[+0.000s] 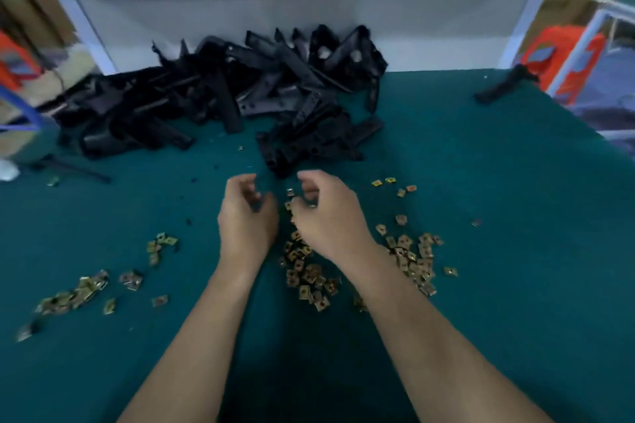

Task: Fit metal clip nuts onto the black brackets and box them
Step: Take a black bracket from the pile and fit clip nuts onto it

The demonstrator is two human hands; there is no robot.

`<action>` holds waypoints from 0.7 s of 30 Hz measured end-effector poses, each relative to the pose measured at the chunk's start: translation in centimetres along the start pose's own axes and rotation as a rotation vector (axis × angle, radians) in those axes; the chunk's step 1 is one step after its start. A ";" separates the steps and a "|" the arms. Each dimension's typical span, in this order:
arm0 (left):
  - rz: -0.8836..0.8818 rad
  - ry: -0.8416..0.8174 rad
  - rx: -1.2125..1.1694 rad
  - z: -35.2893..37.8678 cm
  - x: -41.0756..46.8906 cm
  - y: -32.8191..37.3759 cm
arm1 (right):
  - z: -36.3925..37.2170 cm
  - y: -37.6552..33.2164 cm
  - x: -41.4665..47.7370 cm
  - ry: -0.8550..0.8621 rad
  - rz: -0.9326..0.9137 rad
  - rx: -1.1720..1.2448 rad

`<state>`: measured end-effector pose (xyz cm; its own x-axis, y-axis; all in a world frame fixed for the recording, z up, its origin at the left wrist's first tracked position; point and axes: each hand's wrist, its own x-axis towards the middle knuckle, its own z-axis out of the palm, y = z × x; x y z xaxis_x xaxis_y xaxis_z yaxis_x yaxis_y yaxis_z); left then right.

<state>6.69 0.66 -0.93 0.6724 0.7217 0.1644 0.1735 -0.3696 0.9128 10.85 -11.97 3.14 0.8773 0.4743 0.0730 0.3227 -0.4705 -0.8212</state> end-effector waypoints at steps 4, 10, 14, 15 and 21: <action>-0.035 -0.073 -0.075 1.8 3.1 -0.3 | 3.2 -1.3 6.6 -0.008 0.113 0.049; 0.003 0.029 -0.134 3.0 5.5 -0.4 | 4.6 -0.3 10.4 0.070 0.117 0.053; -0.104 0.060 -0.339 2.3 5.5 -0.5 | 4.6 0.0 9.9 0.092 0.016 0.066; -0.137 0.047 -0.409 2.1 5.5 -0.5 | 4.4 0.0 9.6 0.086 -0.009 0.046; -0.299 -0.154 -1.054 0.4 5.6 -0.4 | 2.8 -0.4 6.5 0.116 -0.219 0.032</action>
<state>10.65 4.60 -0.50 0.8008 0.5910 -0.0978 -0.3061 0.5441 0.7811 15.45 -6.64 2.38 0.8230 0.4733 0.3140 0.5000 -0.3414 -0.7959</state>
